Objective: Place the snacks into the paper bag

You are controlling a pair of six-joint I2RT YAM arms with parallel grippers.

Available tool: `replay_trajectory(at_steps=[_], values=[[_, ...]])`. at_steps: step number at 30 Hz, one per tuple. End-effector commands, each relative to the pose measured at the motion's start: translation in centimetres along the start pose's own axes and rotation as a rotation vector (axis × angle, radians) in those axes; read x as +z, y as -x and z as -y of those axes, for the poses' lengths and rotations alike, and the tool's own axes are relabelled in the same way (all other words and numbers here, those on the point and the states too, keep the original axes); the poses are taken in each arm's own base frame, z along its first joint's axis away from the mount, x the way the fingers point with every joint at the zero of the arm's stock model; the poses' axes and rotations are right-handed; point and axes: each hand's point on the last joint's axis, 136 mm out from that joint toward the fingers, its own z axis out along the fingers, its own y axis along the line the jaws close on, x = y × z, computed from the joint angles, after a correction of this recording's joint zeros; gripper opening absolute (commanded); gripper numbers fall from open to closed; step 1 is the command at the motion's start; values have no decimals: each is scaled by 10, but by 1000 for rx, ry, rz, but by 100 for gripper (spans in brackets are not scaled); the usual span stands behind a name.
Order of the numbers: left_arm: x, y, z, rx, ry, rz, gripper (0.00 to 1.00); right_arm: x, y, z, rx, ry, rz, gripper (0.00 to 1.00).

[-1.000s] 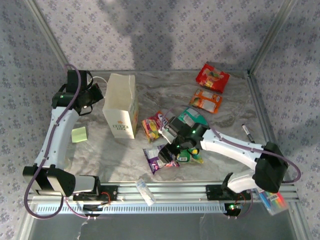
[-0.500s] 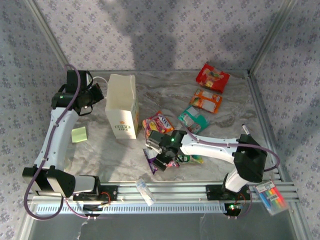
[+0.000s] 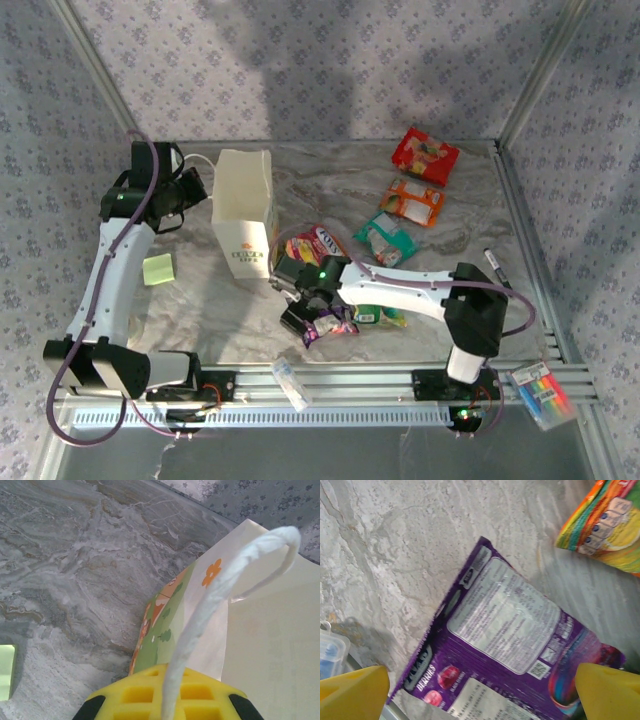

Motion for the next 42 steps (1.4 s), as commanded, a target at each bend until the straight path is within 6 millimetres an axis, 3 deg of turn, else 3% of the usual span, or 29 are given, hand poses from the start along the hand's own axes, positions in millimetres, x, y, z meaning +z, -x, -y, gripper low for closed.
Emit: replay_trajectory(at_steps=[1,18,26,32,36,42], values=[[-9,2,6,14,-36,8,0,0,4,-4,48,-19,-22,97],[-16,0,6,27,-36,3,0,33,-8,-12,64,-73,-140,97],[-16,-1,5,30,-35,0,0,48,-16,-8,61,-126,-197,98],[-20,0,6,34,-38,5,0,48,-19,4,74,-196,-210,96],[-21,1,6,34,-40,9,0,49,-22,10,84,-234,-217,86],[-21,1,6,34,-39,8,0,50,-26,11,90,-244,-225,57]])
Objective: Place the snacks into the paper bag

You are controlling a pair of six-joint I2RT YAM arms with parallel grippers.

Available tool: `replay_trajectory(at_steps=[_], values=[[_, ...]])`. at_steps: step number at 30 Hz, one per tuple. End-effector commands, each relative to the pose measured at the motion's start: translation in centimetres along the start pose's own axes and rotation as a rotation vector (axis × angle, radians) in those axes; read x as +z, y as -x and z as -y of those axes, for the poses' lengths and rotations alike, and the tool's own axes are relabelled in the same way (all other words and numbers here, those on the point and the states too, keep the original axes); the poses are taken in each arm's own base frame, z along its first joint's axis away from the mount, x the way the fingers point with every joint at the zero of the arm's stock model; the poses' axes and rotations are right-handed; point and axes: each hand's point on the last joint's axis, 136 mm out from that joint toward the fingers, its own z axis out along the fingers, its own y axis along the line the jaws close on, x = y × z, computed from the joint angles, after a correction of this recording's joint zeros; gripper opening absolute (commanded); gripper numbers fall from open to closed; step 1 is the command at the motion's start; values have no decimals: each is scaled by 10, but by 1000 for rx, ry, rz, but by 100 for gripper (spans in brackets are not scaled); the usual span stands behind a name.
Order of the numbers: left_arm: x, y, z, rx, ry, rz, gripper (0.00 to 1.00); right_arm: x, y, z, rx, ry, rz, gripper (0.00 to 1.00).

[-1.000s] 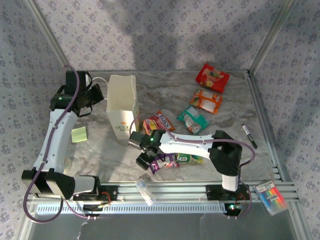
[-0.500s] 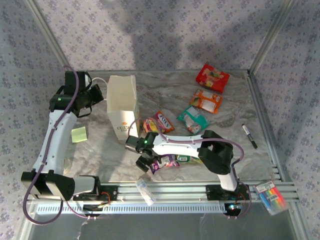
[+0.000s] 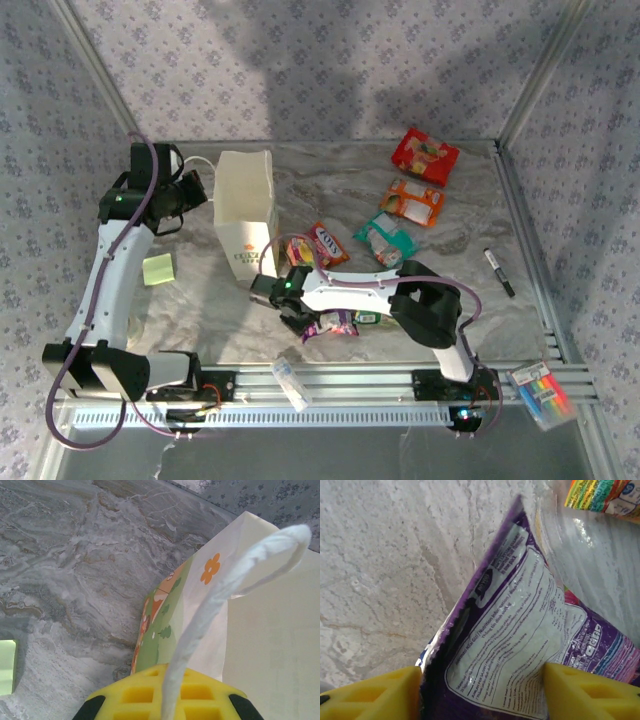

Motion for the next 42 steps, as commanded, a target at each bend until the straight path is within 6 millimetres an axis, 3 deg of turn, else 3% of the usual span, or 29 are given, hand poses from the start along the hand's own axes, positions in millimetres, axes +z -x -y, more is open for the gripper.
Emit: replay_trajectory(at_steps=[1,3,8,14,33,42], values=[[-17,6,7,14,-36,29,0,2,-6,6,1,-50,-27,53],[-17,6,5,15,-29,28,0,-2,-5,8,1,-54,-16,47],[-19,6,4,18,-21,30,0,-17,0,12,6,-39,20,44],[-20,5,1,17,-8,32,1,-29,4,18,-7,-30,47,24],[-27,8,3,14,-15,43,1,-116,18,64,22,0,292,20],[-27,7,2,14,-6,31,1,-187,33,100,55,59,547,19]])
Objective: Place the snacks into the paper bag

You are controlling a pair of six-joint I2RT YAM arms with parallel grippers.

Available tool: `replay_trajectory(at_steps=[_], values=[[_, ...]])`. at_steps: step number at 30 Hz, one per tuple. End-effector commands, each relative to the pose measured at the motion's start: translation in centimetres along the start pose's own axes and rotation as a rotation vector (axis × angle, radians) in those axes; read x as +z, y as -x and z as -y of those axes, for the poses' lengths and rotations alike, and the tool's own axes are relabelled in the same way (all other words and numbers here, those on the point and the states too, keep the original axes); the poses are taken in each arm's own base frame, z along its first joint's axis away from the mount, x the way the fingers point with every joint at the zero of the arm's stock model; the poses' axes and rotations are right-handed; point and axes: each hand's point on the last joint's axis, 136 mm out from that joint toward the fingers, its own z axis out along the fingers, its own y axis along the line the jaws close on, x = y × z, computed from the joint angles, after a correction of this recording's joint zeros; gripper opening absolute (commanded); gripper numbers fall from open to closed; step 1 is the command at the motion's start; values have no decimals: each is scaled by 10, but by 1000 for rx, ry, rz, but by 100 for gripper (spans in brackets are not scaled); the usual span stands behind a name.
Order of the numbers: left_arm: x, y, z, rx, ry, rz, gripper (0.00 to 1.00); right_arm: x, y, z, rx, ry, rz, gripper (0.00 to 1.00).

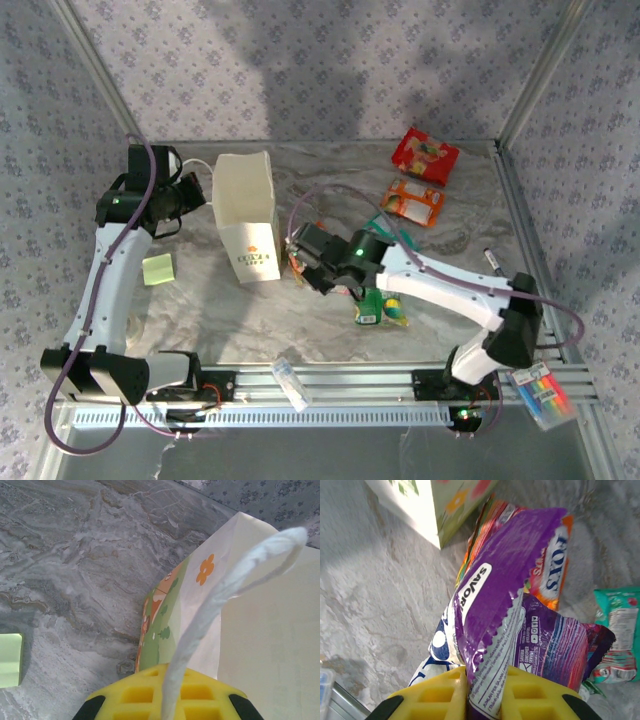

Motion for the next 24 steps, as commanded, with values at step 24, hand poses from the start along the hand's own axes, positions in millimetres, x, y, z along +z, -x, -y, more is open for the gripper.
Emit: replay_trajectory(at_steps=[24], values=[[-25,13,7,9,-24,54,2,-182,162,14,-125,224,726,21]])
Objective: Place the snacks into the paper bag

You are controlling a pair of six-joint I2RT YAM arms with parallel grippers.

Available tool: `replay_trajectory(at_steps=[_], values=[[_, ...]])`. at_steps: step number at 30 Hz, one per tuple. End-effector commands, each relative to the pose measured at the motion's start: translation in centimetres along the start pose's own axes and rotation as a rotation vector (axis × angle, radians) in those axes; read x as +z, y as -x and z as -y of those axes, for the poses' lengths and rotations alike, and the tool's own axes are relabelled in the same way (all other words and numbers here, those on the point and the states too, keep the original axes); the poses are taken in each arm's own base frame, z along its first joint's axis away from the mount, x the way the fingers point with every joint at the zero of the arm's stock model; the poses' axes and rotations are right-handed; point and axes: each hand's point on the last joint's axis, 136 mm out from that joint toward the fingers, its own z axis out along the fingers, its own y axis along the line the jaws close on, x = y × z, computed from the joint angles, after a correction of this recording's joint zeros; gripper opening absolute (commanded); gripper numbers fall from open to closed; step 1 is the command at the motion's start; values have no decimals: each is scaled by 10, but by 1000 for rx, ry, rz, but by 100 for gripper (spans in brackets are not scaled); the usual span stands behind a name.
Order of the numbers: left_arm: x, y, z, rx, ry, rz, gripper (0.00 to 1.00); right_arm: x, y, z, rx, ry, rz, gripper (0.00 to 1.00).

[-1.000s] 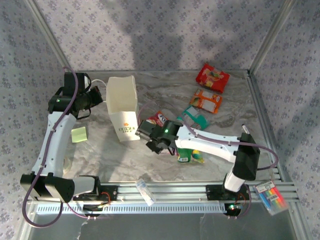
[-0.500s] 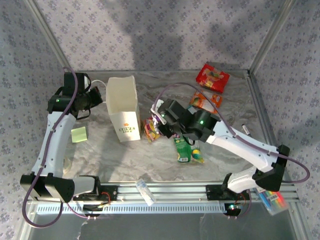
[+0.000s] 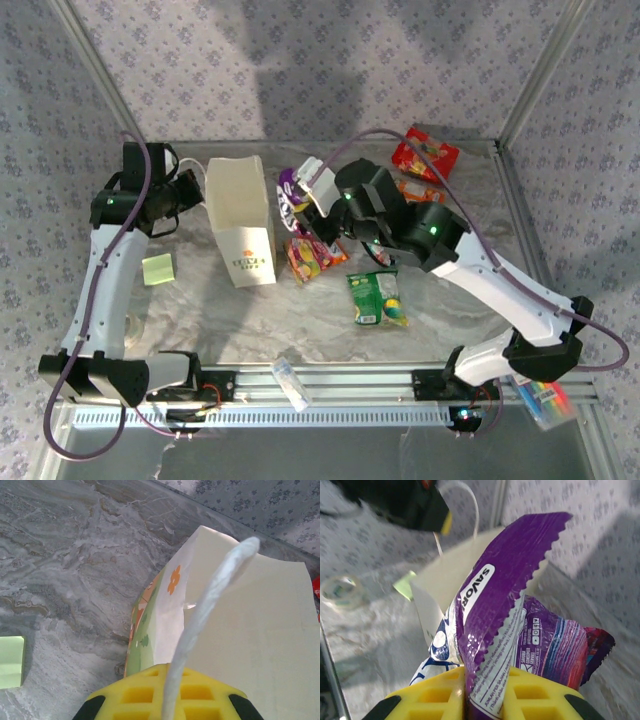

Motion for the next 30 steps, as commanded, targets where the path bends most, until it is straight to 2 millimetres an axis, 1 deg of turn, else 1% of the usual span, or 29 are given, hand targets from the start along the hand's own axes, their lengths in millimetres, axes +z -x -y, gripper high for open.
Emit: replay_trajectory(at_steps=[1,3,4,10,17,19,20,23,30], values=[[-11,5,3,10,-13,30,2,-11,46,-10,-26,82,146,21],[-12,6,3,10,-15,32,2,-10,53,-17,-25,125,164,21],[-12,6,3,12,-14,32,2,-11,64,-20,-23,144,204,21],[-8,4,2,13,-11,21,2,-4,94,-30,-2,217,283,21],[-4,-1,1,9,-12,10,2,0,132,-49,28,354,389,20],[-4,-1,0,10,-11,11,2,7,139,-50,45,368,403,20],[-4,-1,1,12,-11,12,2,9,142,-50,54,368,409,20],[-4,0,0,13,-6,16,2,24,145,-44,72,361,419,20],[-4,0,0,18,-8,13,2,57,152,-24,165,391,415,19]])
